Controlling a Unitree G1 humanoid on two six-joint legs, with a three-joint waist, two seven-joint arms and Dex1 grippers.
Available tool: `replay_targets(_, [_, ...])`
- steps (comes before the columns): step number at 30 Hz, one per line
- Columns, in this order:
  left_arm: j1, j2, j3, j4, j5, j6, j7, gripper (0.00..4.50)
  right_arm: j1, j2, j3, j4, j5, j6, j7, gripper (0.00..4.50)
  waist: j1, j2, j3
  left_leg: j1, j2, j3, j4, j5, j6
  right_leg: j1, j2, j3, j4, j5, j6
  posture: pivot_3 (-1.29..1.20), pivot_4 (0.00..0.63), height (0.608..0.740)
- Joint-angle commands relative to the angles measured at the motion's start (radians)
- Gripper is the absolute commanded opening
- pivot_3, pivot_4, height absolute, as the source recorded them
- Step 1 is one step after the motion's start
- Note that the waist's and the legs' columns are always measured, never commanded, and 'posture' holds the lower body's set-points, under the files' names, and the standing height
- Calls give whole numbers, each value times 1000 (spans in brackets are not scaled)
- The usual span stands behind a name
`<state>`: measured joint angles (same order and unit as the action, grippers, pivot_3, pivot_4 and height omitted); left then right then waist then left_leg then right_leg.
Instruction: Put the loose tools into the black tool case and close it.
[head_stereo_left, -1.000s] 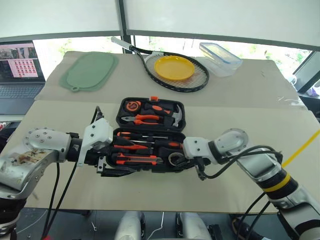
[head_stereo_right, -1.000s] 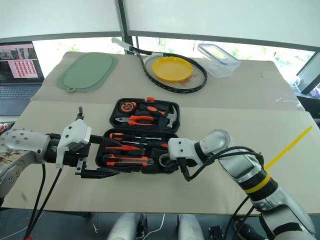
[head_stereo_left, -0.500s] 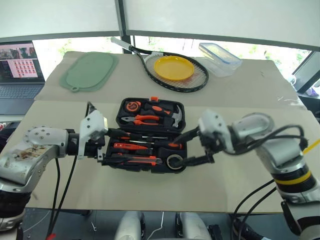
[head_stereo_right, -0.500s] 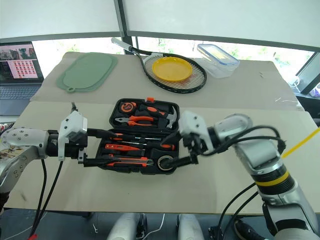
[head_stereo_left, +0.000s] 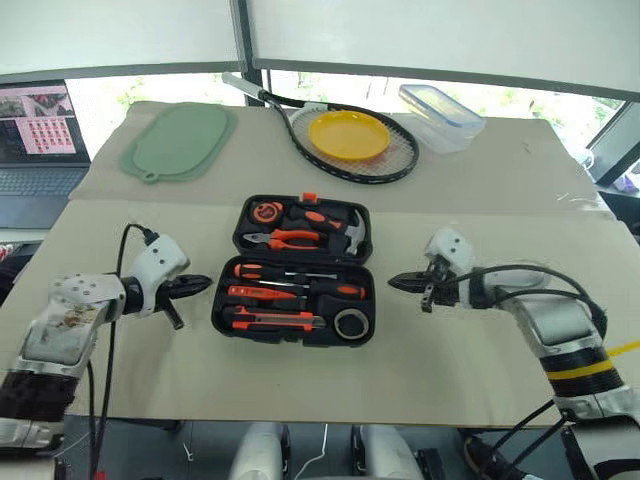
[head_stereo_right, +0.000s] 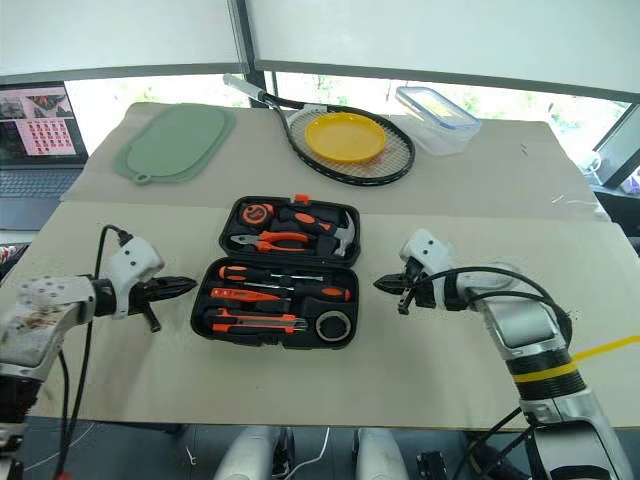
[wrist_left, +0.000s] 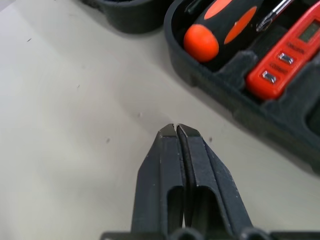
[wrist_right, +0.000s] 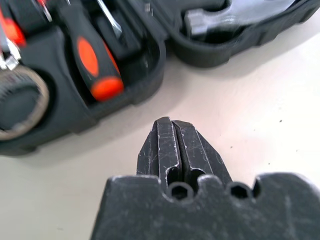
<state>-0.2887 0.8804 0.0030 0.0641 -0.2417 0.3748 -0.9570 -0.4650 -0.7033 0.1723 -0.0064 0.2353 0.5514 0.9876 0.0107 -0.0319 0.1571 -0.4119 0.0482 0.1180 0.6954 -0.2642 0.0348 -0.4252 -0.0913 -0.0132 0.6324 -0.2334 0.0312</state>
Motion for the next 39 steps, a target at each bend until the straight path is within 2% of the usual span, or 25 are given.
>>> replay_targets(1, [-63,-48,-14,14,6,-12,3,22,-27,16,29,20,-38,-68,12,0,0,0,0,0,0,0,0,0,0,0,0,0,0,0,0,0,150,738])
replay_targets(8, [26,-71,-37,-202,-101,47,-120,22,24,20,57,-118,19,-54,103,0,5,0,0,-2,0,-1,1,1,-1,0,-1,-1,-1,0,1,0,150,738])
replay_targets(14, [119,-37,-39,-342,-130,110,-167,22,132,-68,24,-264,54,-33,163,0,5,0,0,-4,0,-5,1,0,-1,0,-1,-1,-1,0,3,0,150,738])
replay_targets(21, [239,-4,-79,-377,-49,32,-179,22,284,-185,-20,-372,53,-55,215,0,5,0,0,-2,0,-5,1,-2,4,1,-1,0,-5,0,3,0,150,738])
replay_targets(27, [243,4,-48,-351,-38,58,-147,22,299,-195,-44,-360,4,-39,137,0,3,1,0,3,-1,-5,1,-3,4,3,-1,1,-2,0,2,0,150,738])
replay_targets(29, [246,29,-8,-342,-53,87,-149,519,301,-222,-79,-359,24,-6,138,0,3,1,0,4,-1,-5,1,-2,4,4,-1,1,-2,0,2,0,150,738])
replay_targets(30, [249,44,17,-338,-67,108,-153,655,302,-236,-99,-355,30,1,138,287,3,1,0,4,-1,-5,1,-2,4,4,-1,2,-1,0,2,0,150,738])
replay_targets(35, [219,98,146,-326,-216,274,-181,2449,273,-269,-224,-299,116,99,131,1805,0,0,0,4,1,-5,1,-2,3,3,0,2,-1,0,1,0,150,738])
replay_targets(38, [125,86,164,-307,-285,395,-153,3529,186,-225,-263,-236,167,205,72,2795,0,0,0,4,1,-5,1,-2,3,3,0,2,0,0,1,0,150,738])
replay_targets(39, [89,76,160,-294,-297,434,-129,3883,155,-204,-271,-218,185,243,48,2827,0,0,0,5,1,-5,1,-2,3,3,0,2,0,0,1,0,150,738])
